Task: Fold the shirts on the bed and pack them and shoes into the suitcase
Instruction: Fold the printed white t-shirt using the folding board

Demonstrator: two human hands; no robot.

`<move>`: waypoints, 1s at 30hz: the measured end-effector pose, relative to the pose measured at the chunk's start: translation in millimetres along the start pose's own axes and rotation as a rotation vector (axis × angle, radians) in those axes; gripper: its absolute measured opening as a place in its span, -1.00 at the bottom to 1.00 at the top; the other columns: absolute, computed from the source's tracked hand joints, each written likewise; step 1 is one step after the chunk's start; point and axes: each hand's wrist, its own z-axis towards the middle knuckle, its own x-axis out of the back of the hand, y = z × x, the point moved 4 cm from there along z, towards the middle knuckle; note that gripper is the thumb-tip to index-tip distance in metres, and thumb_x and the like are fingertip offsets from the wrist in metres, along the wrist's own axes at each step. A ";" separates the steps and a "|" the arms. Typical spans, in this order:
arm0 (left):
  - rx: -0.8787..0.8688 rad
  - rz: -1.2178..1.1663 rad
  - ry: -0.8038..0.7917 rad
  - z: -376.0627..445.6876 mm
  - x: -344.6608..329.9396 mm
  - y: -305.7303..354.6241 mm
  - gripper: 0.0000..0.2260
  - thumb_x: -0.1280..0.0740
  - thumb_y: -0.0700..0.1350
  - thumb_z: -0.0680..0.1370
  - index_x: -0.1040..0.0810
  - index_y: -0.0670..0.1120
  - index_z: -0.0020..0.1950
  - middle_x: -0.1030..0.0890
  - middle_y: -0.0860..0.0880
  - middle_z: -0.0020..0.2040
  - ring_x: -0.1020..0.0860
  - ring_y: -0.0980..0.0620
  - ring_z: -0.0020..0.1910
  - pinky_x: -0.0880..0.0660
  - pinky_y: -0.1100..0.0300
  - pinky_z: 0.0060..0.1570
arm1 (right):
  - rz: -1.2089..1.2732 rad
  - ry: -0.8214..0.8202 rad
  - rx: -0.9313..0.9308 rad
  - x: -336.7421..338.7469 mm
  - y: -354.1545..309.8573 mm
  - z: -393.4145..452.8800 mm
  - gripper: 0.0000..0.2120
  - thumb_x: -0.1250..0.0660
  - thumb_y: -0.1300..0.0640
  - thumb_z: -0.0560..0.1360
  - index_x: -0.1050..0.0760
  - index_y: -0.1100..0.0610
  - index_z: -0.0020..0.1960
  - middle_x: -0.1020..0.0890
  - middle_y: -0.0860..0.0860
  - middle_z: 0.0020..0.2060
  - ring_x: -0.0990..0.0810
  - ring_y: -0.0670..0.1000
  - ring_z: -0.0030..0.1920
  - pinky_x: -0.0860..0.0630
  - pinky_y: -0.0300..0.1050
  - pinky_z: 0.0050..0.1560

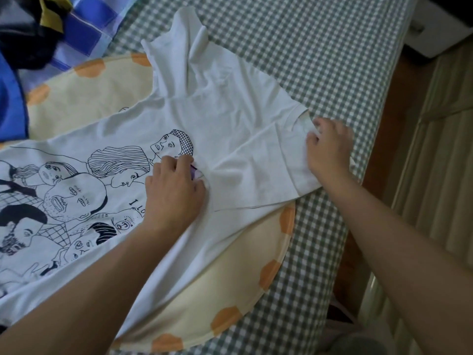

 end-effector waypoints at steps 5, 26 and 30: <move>-0.435 0.044 -0.023 -81.3 7.9 28.5 -0.84 -0.30 -0.01 0.53 -0.48 -0.10 -0.14 -0.47 -0.09 -0.24 -0.50 -0.21 -0.26 -0.43 -0.01 -0.31 | 0.254 0.209 -0.607 24.6 78.8 -61.9 -0.61 -0.30 -0.04 0.59 -0.45 0.12 0.35 -0.49 0.13 0.33 -0.48 0.13 0.27 -0.40 -0.03 0.22; -0.611 0.266 -0.307 -142.2 -17.5 21.0 -0.87 -0.22 -0.16 0.44 -0.51 -0.08 -0.07 -0.45 -0.07 -0.17 -0.47 -0.18 -0.22 -0.41 -0.04 -0.26 | 0.226 -0.183 -0.226 20.0 97.1 -18.1 -0.85 -0.28 0.27 0.53 -0.61 0.16 0.01 -0.42 0.04 0.15 -0.40 -0.02 0.13 -0.30 -0.25 0.14; -0.626 0.279 -0.274 -146.2 -16.9 28.0 -0.90 -0.23 -0.22 0.41 -0.48 -0.08 -0.12 -0.44 -0.10 -0.16 -0.43 -0.18 -0.20 -0.34 -0.05 -0.23 | 0.149 -0.093 -0.412 24.5 96.5 8.8 -0.85 -0.22 0.20 0.51 -0.53 0.23 -0.12 -0.52 0.11 0.19 -0.54 0.16 0.13 -0.34 -0.27 -0.12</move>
